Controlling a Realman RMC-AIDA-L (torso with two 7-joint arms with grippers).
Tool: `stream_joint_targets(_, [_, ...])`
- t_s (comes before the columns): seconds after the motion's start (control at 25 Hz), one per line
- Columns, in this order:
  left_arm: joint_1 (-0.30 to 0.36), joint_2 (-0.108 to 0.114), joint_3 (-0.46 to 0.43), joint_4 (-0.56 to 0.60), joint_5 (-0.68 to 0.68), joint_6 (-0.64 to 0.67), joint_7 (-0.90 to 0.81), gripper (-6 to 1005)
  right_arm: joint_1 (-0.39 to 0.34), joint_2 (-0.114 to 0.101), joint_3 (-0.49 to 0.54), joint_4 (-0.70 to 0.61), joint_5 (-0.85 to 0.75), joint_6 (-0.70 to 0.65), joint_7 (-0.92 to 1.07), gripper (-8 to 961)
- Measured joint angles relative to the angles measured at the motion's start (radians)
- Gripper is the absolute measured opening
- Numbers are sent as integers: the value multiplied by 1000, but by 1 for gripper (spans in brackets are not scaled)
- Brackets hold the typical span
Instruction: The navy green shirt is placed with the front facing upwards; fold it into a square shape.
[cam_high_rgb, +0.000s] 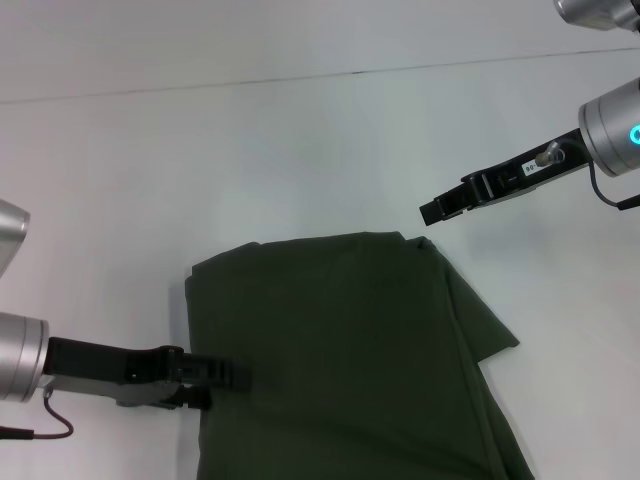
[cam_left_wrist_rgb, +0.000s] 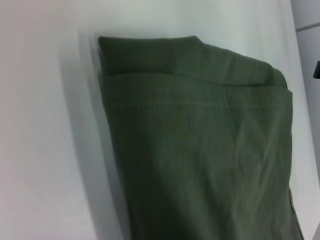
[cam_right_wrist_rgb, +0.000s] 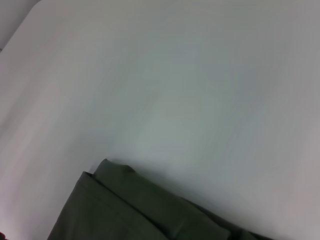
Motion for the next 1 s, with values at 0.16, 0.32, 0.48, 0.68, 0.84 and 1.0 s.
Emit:
stream_joint_targets(0.16, [-1, 0, 0, 0, 0, -5, -2, 843, 0, 0, 0, 0, 0, 0, 0, 352])
stream_joint_targets(0.32, [-8, -2, 2, 0, 0, -16, -7, 843, -1, 0, 0, 0, 0, -2, 0, 352])
stream_joint_targets(0.48, [-12, -4, -2, 6, -2, -18, -11, 843, -1, 0, 0, -2, 1, -7, 0, 353])
stream_joint_targets(0.68, [-20, -3, -5, 10, -4, -26, -21, 842, -2, -1, 2, -3, 1, -8, 0, 353])
stream_joint_targets(0.84, [-14, 4, -10, 25, -3, -26, -30, 842, -8, -2, 2, -3, 2, -9, 0, 354])
stream_joint_targets(1.0, [-8, 4, -8, 37, -1, -29, -34, 842, -12, -3, 2, -3, 2, -10, 0, 354])
